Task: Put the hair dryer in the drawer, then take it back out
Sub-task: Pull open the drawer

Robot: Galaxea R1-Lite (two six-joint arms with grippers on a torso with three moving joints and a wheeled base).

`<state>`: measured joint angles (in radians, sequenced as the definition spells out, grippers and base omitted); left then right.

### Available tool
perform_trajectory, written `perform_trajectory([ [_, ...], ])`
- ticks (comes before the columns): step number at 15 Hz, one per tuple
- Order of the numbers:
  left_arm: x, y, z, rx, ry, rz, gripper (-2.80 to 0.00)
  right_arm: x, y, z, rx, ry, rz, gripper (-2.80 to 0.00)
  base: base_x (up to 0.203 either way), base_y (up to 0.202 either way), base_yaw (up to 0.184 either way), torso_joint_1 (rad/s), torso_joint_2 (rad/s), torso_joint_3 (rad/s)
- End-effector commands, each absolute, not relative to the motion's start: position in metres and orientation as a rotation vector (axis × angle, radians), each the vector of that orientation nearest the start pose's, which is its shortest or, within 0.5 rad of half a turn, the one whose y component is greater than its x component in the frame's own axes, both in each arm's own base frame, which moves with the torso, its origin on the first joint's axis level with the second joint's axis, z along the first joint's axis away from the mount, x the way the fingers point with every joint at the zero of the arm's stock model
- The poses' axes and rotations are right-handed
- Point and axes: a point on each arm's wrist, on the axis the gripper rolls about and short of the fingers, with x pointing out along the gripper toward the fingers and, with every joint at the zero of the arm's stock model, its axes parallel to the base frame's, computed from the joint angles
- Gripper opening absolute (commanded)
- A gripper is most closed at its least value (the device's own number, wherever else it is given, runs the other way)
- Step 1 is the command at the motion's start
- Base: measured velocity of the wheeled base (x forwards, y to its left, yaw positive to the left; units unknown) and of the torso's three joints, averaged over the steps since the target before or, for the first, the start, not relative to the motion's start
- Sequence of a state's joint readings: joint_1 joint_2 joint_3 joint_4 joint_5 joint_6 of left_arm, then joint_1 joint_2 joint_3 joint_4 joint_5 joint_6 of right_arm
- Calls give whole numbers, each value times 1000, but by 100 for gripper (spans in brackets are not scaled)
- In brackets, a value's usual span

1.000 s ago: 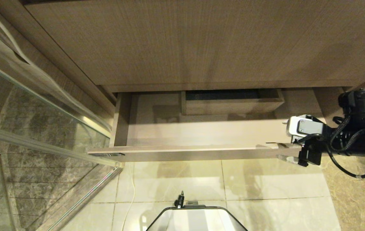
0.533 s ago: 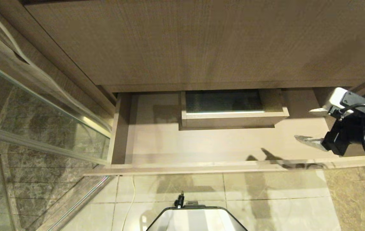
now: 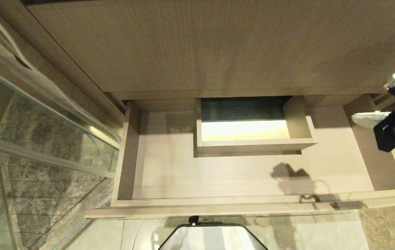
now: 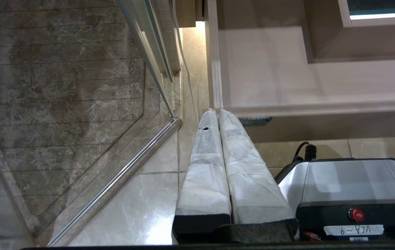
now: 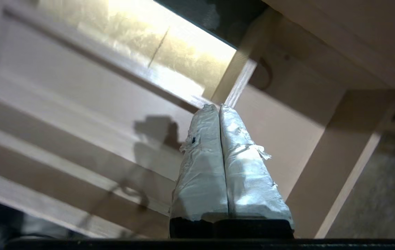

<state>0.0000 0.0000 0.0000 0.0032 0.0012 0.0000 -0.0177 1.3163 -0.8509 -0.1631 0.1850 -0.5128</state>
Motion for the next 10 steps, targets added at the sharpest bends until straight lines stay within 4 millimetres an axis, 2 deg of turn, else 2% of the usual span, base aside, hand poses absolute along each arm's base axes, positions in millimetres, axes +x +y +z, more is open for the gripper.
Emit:
perform_trajectory([
  [1, -23, 0, 75, 0, 4, 2, -280, 194, 0, 259, -422, 219, 193, -280, 0, 0, 0, 0, 0, 0],
  [5, -23, 0, 75, 0, 2, 2, -280, 175, -2, 266, -384, 228, 71, -280, 0, 0, 0, 0, 0, 0],
  [8, -23, 0, 75, 0, 3, 2, -280, 165, -2, 269, -362, 223, 52, -280, 0, 0, 0, 0, 0, 0],
  [10, -23, 0, 75, 0, 3, 2, -280, 142, -2, 270, -359, 242, 36, -280, 0, 0, 0, 0, 0, 0],
])
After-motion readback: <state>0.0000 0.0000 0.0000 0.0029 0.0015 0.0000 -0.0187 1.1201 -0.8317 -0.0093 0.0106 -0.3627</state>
